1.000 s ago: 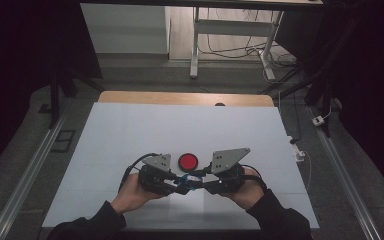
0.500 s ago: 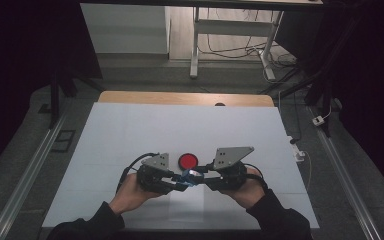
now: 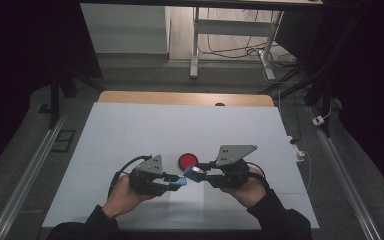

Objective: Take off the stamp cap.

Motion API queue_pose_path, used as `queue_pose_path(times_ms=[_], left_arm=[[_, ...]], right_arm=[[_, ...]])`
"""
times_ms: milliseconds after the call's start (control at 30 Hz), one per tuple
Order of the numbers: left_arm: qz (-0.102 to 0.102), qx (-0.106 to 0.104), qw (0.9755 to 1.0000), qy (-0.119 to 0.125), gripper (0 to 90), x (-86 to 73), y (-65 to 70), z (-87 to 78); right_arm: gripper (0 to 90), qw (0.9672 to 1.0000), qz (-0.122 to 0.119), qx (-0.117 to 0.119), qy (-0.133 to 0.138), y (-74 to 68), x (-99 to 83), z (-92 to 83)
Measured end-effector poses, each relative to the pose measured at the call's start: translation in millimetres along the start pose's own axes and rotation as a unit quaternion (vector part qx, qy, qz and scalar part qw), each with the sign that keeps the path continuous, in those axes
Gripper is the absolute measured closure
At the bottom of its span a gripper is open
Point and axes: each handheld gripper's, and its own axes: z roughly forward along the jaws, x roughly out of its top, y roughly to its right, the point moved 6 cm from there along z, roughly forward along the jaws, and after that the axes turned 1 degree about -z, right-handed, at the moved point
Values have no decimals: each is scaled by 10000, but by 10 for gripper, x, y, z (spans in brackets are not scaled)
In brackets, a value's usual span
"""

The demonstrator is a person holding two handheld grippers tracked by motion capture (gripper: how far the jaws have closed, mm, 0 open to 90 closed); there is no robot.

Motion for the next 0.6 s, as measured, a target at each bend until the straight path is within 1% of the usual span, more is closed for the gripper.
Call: queue_pose_path(times_ms=[100, 167, 267, 300, 467, 567, 600], left_arm=[[-93, 58, 9999, 32, 692, -22, -4, -59], [-143, 134, 9998, -28, 692, -52, -10, -97], [-285, 199, 9993, -97, 692, -99, -4, -136], [-293, 230, 9992, -121, 692, -114, 0, -148], [-320, 378, 9987, -82, 691, -158, 33, -222], [-441, 411, 9982, -40, 691, -189, 48, -275], [-449, 435, 9980, -36, 691, -205, 50, -295]], right_arm=[[701, 10000, 42, -15, -10, 13, -7, -7], [701, 10000, 86, -32, -21, 15, -13, -4], [701, 9999, 108, -37, -36, 17, -18, 2], [701, 9999, 115, -42, -39, 18, -18, 4], [701, 9999, 111, -58, -103, 20, -25, 6], [701, 9998, 168, -63, -86, 21, -25, 9], [701, 9998, 176, -67, -86, 23, -26, 9]])
